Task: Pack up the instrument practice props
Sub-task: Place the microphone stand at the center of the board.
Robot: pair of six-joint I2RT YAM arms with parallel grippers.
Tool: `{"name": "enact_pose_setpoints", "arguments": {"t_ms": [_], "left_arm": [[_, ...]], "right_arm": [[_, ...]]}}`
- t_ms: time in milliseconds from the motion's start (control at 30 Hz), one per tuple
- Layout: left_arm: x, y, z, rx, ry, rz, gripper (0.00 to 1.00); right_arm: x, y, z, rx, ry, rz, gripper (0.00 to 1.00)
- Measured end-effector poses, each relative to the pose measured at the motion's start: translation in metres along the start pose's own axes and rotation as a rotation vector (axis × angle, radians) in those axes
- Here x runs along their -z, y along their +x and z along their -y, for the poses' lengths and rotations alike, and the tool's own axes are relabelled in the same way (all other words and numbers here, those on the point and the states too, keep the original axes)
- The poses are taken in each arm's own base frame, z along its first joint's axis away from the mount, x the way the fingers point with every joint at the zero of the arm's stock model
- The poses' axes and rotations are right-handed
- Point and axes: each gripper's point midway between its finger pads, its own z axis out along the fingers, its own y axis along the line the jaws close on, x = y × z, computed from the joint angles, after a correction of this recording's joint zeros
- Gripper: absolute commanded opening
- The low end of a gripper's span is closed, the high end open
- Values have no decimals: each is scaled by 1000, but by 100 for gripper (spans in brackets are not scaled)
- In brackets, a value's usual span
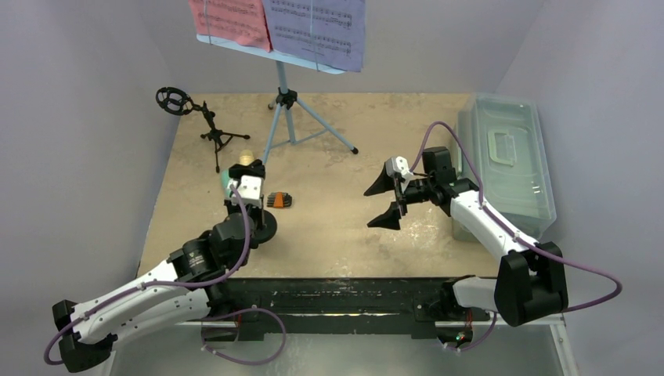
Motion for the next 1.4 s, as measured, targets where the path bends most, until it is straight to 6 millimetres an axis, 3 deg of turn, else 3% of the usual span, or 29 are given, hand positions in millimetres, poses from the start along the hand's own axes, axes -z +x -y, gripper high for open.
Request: {"name": "enact_pose_setpoints", "arguments": {"t_ms": [233, 500, 733, 833, 900, 1033, 1167, 1400], "left_arm": [[4, 1, -31, -70, -145, -4, 0], [13, -16, -58, -77, -250, 44, 0], [-10, -7, -66, -169, -334, -31, 0], [-25, 3, -92, -158, -406, -93, 0], [-32, 10, -120, -117, -478, -130, 0], [-32, 17, -159, -41, -580, -155, 0], [-37, 15, -172, 33, -600, -129, 0], [-61, 19, -200, 124, -648, -80, 0]], "right_arm": [[0, 0, 0, 1, 0, 0, 97], [0, -1, -1, 1, -9, 7, 97], [-1, -3, -4, 1, -20, 17, 98], [-1, -3, -4, 1, -21, 18, 97], [-1, -3, -4, 1, -21, 18, 98], [-1, -3, -4, 2, -21, 18, 98], [-1, -3, -4, 8, -21, 18, 98], [-1, -3, -4, 20, -24, 19, 97]]}}
